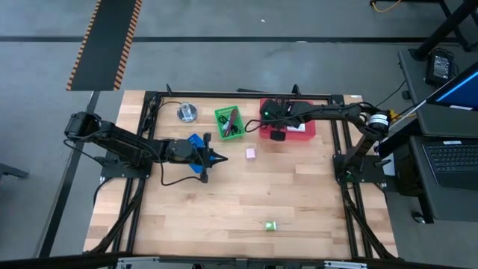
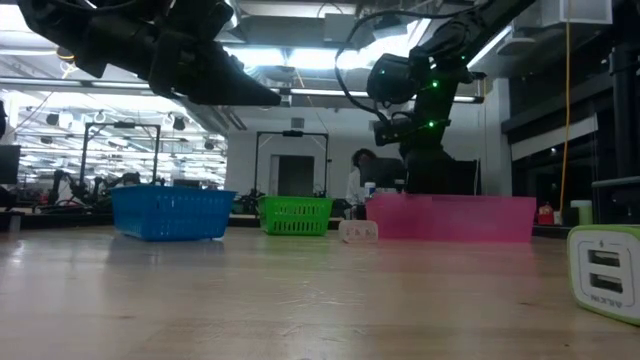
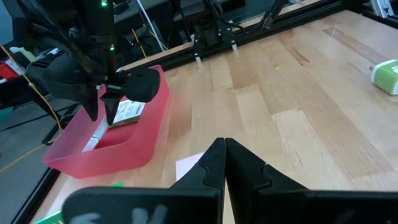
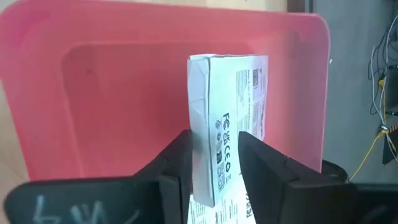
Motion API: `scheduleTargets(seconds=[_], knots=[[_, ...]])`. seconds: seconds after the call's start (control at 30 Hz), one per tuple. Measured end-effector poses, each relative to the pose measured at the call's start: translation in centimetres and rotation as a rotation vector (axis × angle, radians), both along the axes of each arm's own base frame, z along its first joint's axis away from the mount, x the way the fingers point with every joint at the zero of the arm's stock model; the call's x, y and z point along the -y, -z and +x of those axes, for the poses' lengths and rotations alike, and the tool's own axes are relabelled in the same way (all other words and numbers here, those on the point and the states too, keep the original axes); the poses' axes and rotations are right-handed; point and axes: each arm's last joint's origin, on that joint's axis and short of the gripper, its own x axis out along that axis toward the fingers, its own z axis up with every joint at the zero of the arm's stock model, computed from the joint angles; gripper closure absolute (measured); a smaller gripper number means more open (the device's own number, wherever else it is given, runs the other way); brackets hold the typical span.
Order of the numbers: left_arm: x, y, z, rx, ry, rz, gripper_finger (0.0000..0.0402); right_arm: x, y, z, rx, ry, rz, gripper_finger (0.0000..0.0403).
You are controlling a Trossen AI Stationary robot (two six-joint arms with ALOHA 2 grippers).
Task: Pick and place items into bin
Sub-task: Put the white card reader box into the pink bin, then put the green charger adapter into the blue bin
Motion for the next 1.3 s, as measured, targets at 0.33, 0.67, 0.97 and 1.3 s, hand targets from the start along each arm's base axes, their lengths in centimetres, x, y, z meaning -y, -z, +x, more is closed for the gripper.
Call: scheduleTargets(seconds=[0.33, 0.67, 0.97, 1.3], knots=[[0.0, 0.2, 0.0, -0.017, 0.004, 0.001, 0.0398, -1.5, -0.1, -0.2, -0.017, 0.016, 0.059, 0.0290], [0.0, 0.2, 0.0, -0.017, -0.003, -0.021, 0.0398, -4.9, -4.4, -0.8, 0.161, 0.008, 0.040, 0.0293], [0.0, 0.2, 0.0, -0.017, -0.003, -0.022, 0.0398, -11.6, -8.4, -1.7, 0.351, -0.109, 0.080, 0.0333], [1.1, 0.2, -0.1, -0.018, 0.061, -0.021, 0.0398, -19.0, -8.5, -2.1, 0.387, -0.274, 0.167, 0.0399]])
